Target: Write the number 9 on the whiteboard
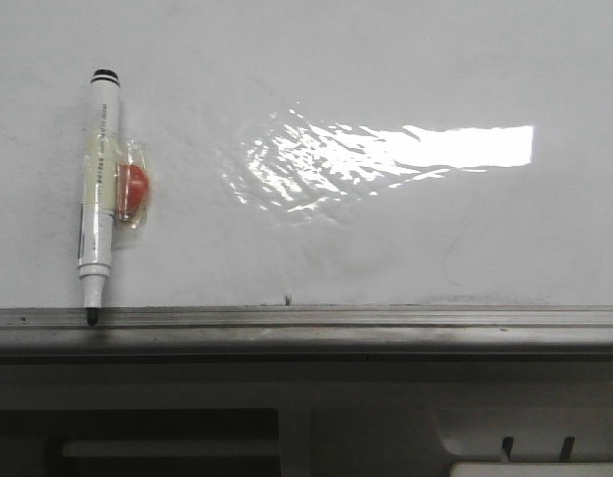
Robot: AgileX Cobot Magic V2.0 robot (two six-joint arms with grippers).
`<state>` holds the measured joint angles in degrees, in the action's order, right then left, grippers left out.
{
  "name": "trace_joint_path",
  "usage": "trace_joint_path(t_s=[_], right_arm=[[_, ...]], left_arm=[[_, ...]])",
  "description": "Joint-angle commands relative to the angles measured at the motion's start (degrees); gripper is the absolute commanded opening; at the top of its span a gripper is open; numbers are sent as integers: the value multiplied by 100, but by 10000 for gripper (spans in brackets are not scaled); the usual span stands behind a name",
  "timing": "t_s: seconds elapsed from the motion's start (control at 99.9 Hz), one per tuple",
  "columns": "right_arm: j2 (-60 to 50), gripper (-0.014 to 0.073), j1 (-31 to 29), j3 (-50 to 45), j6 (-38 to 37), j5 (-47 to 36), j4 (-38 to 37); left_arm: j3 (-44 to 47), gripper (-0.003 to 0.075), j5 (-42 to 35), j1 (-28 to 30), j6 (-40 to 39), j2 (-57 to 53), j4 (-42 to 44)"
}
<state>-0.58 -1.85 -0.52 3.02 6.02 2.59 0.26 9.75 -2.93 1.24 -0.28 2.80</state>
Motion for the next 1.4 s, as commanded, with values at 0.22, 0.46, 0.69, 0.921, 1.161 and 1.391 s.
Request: trace_joint_path(t_s=[0.22, 0.46, 0.69, 0.921, 1.161, 1.391], right_arm=[[-50, -69, 6, 261, 32, -169, 363], [582, -69, 6, 1135, 32, 975, 808], [1664, -69, 6, 1821, 22, 1297, 1251], [2192, -69, 6, 1845, 34, 1063, 1237], [2238, -69, 6, 1845, 34, 985, 1237], [2238, -69, 6, 1845, 34, 985, 1237]], left_arm=[[186, -20, -1677, -20, -75, -153, -333], [-707, -20, -416, -20, -124, 21, -337], [-1317, -20, -664, -20, -124, 759, -349], [-1324, 46, -892, -20, -124, 1302, -349], [-1263, 244, -1698, -20, -124, 1516, -501], [-1263, 262, -1949, -371, -124, 1872, -594]])
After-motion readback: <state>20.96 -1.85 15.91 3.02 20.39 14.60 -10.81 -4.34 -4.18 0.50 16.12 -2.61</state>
